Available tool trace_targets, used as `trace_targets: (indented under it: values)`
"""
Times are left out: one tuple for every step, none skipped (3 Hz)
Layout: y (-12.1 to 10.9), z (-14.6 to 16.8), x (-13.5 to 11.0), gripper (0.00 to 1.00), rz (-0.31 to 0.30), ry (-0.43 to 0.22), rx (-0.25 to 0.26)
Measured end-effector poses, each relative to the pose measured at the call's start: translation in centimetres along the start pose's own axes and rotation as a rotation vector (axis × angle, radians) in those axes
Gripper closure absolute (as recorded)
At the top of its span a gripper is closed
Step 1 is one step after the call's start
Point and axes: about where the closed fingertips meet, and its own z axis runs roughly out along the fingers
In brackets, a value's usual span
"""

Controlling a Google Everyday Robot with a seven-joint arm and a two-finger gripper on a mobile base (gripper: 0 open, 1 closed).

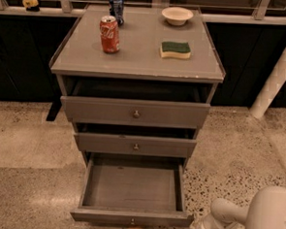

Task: Close bottom drawer

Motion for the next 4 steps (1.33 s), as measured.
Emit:
trace_targets:
  values:
    - [0.1,0.8,-0.5,0.0,-0.026,0.003,-0.021]
    - [0.6,1.5,-2.4,0.0,-0.103,0.028,-0.045]
    - [0.6,1.7,-4.1,0.0,-0.162,0.044,-0.054]
    - [-1.4,1.2,-5.0,0.0,-0.132,-0.017,-0.02]
